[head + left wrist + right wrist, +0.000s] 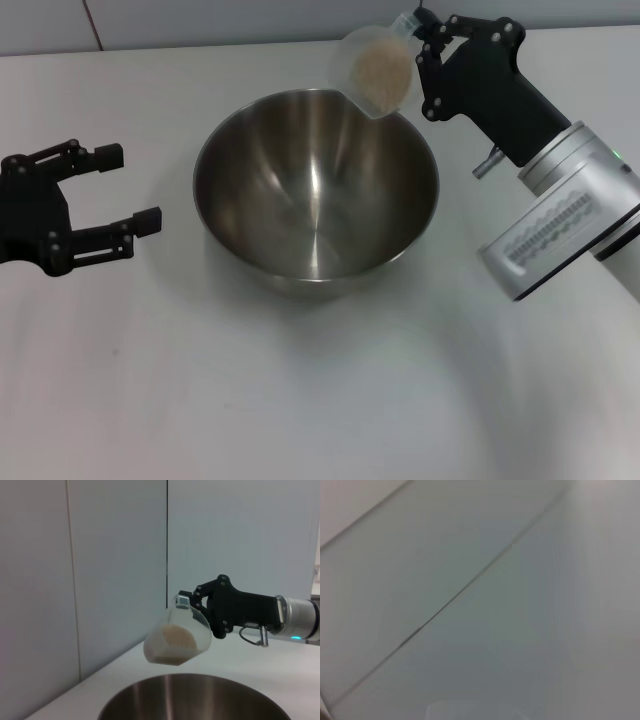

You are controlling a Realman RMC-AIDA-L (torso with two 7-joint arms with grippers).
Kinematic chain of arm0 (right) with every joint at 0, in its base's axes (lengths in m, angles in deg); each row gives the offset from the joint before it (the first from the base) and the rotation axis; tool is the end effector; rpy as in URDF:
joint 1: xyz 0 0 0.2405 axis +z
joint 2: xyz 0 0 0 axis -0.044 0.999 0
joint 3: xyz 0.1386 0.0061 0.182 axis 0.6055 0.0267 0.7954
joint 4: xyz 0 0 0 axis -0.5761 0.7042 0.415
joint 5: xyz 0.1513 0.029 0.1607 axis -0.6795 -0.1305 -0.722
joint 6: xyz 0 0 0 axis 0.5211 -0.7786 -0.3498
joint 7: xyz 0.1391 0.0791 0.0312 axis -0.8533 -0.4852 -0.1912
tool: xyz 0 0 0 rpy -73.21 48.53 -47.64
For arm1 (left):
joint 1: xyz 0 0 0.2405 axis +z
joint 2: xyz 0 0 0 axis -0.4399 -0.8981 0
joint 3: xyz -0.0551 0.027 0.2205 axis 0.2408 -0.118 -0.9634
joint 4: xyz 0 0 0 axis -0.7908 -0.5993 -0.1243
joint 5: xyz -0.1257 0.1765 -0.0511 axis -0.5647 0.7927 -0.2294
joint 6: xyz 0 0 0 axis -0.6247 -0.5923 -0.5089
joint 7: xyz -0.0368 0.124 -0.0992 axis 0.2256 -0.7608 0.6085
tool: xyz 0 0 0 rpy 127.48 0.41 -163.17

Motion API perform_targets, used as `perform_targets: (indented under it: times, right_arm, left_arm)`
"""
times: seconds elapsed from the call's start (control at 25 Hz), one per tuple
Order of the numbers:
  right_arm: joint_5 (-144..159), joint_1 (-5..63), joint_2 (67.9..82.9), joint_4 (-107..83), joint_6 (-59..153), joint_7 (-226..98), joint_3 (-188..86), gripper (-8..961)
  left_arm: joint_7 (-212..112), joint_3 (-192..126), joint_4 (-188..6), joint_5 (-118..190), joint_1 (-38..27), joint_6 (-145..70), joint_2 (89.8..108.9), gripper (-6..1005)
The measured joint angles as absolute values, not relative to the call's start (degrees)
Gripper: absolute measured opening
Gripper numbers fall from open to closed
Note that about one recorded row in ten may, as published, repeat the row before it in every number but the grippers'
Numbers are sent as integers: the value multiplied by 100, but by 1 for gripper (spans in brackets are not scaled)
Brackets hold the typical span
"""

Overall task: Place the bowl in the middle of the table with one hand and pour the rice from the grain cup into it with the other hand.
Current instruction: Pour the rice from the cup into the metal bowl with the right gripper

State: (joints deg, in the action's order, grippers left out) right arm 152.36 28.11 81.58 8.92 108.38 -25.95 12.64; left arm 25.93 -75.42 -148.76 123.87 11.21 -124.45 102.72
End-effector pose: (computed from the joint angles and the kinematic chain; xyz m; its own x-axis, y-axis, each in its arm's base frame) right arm 0.2005 0.3657 -0.0461 0.8278 0.5610 0.0025 0.1419 -0.2051 -0.9684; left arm -0.2430 0.3026 0.0638 0.8439 0.1002 0.5270 0.3127 -0.8902 -0.3313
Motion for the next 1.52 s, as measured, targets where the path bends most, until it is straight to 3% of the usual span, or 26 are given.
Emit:
perform_targets:
  times: [0.84, 1.52]
  right_arm:
    - [16058, 2774, 8161, 1103, 10850, 2608, 1274, 8]
    - [16078, 2769, 8160, 1108, 10859, 3134, 992, 7]
  left_arm:
    - [2515, -7402, -14830, 12185, 1116, -12427, 10283, 826]
    - [2514, -7402, -14777, 12042, 1125, -12427, 10278, 826]
